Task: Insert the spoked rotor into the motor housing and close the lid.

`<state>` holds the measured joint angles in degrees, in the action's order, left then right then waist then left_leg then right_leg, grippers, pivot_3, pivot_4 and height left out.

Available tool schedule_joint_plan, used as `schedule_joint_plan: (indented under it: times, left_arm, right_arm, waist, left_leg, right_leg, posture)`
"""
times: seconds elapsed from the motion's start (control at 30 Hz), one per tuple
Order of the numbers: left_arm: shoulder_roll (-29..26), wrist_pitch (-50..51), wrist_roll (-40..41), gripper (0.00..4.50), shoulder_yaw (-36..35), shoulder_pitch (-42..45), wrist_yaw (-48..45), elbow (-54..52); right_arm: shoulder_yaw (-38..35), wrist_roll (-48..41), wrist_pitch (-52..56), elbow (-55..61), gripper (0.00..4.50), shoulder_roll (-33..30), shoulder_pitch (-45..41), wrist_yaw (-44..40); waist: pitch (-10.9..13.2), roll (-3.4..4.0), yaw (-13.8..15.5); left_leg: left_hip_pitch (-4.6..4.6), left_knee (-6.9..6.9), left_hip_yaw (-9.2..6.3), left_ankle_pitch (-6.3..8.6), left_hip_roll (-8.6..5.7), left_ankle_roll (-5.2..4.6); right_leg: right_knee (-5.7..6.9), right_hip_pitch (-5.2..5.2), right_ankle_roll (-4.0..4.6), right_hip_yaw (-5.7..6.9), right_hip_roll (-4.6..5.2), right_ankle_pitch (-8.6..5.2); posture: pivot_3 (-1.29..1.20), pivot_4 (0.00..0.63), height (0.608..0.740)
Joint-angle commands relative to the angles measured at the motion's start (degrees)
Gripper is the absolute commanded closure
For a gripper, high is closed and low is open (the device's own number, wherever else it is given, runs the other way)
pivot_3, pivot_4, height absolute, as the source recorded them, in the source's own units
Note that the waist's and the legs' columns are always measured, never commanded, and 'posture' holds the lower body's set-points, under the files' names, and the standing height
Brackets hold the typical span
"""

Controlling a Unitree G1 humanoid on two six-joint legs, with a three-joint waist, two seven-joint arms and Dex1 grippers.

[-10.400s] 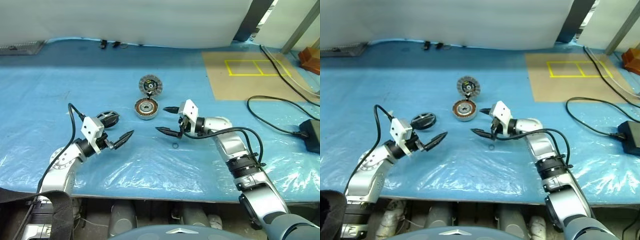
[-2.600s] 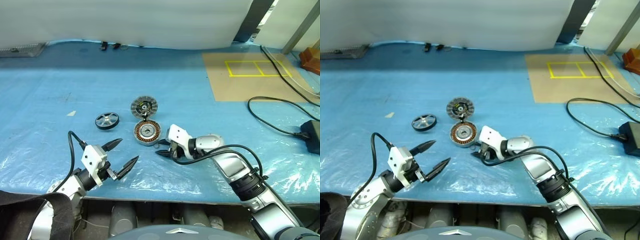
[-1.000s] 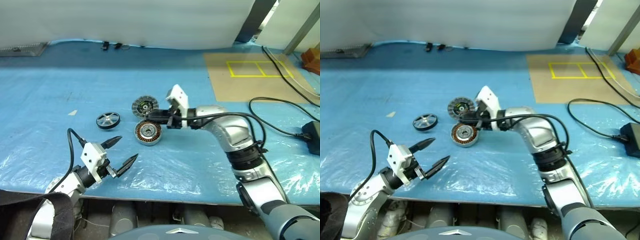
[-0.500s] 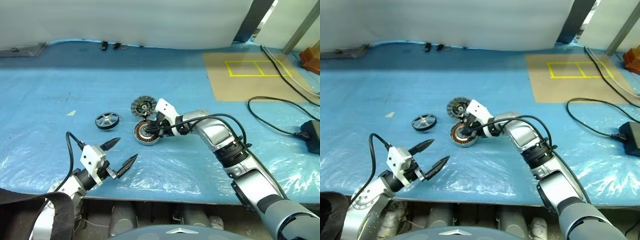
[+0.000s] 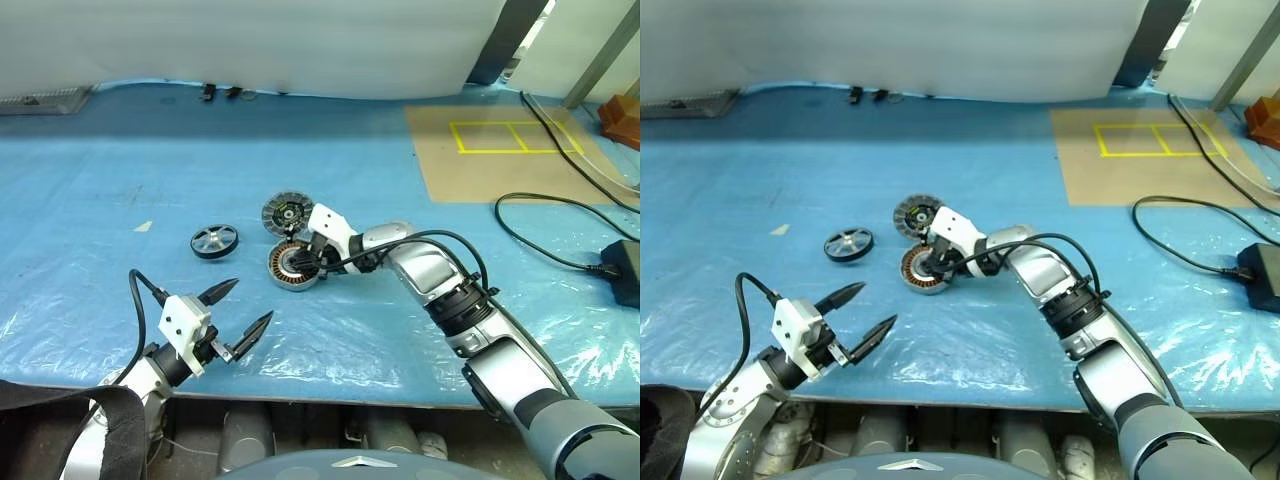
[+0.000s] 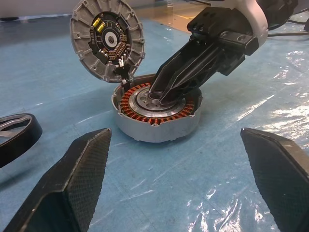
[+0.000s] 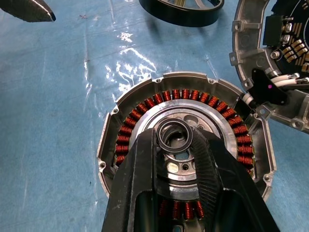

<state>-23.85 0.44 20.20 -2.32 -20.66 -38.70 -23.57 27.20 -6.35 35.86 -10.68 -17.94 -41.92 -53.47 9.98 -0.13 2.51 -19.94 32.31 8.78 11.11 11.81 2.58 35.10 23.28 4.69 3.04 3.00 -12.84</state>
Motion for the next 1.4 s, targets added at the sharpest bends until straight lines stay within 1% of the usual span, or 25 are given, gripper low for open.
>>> schedule_joint_plan:
  times: [0.03, 0.57, 1.4]
  left_arm:
    - [-0.17, -0.93, 0.27, 0.0, -0.13, 0.49, -0.13, -1.85]
    - [-0.02, -0.88, 0.28, 0.0, 0.35, 0.9, -0.22, -1.49]
    - [-0.1, -0.73, 0.3, 0.0, 0.3, 0.74, -0.2, -1.38]
  right_arm:
    - [-0.6, 1.3, -0.31, 0.73, 3.86, -0.41, -0.32, 0.46]
    - [0.93, 6.32, -6.05, 0.55, 3.86, -0.92, -0.64, -0.33]
    - [0.88, 6.76, -5.11, 2.51, 3.86, 0.45, 0.13, -2.09]
  waist:
    - [0.0, 0.0, 0.0]
    - [0.0, 0.0, -0.01]
    - [0.0, 0.0, -0.02]
  left_leg:
    - [0.0, 0.0, 0.0, 0.0, 0.0, 0.0]
    - [-0.01, 0.11, 0.01, 0.01, 0.0, -0.01]
    - [-0.01, 0.11, 0.01, 0.05, 0.01, -0.09]
  right_leg:
    - [0.01, 0.0, 0.0, 0.0, 0.0, 0.0]
    - [0.11, 0.02, 0.0, 0.0, 0.01, 0.0]
    - [0.12, 0.02, 0.0, 0.0, 0.0, 0.0]
  posture:
    - [0.0, 0.15, 0.74]
    - [0.0, 0.15, 0.74]
    - [0.0, 0.15, 0.74]
